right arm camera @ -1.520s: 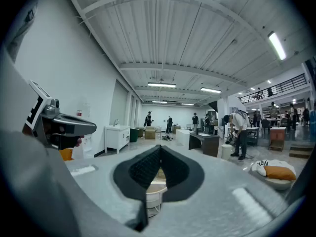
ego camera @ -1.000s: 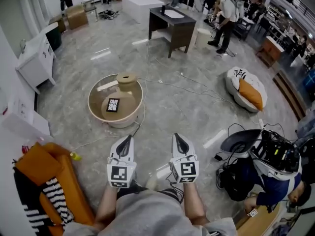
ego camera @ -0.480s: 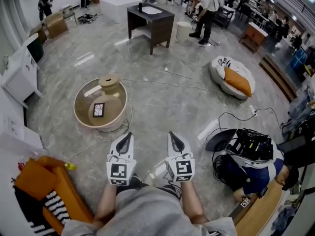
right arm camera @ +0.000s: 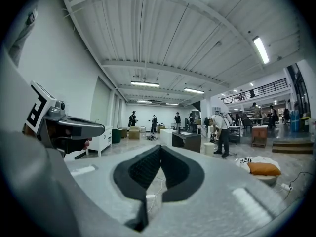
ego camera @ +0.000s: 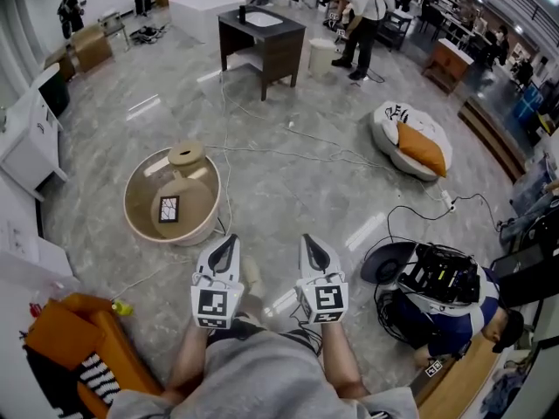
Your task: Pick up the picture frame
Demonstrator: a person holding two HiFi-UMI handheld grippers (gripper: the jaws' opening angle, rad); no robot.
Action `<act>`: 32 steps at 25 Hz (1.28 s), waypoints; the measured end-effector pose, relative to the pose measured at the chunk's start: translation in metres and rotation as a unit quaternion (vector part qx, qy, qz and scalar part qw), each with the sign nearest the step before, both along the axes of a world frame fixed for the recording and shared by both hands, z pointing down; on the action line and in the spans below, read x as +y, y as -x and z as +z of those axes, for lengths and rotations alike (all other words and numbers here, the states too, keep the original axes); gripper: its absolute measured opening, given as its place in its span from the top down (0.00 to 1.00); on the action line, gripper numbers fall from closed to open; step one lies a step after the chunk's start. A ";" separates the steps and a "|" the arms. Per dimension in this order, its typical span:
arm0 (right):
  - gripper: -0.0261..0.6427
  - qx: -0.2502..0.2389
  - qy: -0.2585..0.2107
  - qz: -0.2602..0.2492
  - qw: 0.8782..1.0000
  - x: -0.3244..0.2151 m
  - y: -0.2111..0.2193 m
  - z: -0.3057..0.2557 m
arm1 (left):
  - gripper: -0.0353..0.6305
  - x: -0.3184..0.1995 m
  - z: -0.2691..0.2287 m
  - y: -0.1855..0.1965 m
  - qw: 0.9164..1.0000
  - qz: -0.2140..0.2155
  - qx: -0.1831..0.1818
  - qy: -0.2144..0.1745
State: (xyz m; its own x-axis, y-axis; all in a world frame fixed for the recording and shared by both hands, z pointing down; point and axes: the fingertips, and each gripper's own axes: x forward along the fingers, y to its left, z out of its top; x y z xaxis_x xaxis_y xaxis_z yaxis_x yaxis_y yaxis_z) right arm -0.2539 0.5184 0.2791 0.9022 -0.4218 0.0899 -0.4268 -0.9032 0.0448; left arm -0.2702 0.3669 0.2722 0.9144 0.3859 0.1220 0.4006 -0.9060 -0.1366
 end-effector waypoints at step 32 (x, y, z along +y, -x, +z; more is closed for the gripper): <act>0.96 -0.059 0.020 -0.114 0.992 -0.146 -0.411 0.019 | 0.92 -0.127 0.025 -0.382 0.994 -0.091 -0.065 0.011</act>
